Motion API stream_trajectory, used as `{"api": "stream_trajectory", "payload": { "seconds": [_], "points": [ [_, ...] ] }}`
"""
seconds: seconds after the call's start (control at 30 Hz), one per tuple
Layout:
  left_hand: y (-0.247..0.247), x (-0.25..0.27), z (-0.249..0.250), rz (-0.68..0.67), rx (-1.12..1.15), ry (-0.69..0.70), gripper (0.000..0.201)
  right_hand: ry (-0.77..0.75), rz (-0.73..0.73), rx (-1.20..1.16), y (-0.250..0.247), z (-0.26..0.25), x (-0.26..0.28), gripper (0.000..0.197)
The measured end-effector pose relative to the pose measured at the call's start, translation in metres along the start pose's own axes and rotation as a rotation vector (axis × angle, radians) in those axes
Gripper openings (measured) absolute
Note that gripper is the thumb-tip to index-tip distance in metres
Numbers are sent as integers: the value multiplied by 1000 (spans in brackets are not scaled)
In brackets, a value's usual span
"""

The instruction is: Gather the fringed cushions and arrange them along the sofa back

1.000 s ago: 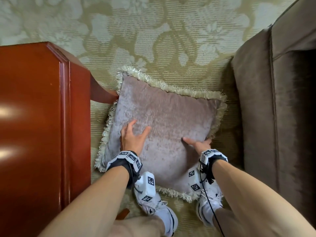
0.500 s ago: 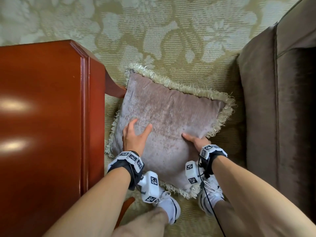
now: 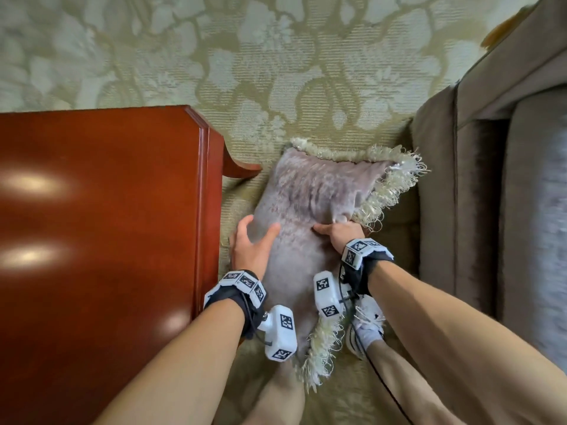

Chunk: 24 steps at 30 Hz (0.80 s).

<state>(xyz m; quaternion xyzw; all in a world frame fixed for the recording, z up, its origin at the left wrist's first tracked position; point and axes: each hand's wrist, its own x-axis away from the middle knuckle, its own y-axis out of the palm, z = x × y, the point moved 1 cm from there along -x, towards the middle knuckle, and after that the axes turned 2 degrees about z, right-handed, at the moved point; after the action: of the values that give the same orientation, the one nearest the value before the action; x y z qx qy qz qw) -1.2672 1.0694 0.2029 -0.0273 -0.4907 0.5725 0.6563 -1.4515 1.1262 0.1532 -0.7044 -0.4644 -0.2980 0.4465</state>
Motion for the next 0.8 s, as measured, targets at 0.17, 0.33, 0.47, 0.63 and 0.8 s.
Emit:
{"api": "stream_trajectory", "payload": {
  "seconds": [0.17,0.33,0.47,0.63,0.8],
  "points": [
    [-30,29,58,1,33,68,61,-91,23,159,-51,-37,51,38],
    [-50,67,133,-69,89,170,60,-40,58,229,-108,-56,102,45],
    [-57,105,191,-160,15,296,64,3,97,206,-171,-67,151,53],
    [-50,160,269,-336,-151,531,82,-5,173,215,-259,-72,225,57],
    [-24,222,338,-454,-307,770,111,-69,211,295,-333,-64,295,72]
  ]
}}
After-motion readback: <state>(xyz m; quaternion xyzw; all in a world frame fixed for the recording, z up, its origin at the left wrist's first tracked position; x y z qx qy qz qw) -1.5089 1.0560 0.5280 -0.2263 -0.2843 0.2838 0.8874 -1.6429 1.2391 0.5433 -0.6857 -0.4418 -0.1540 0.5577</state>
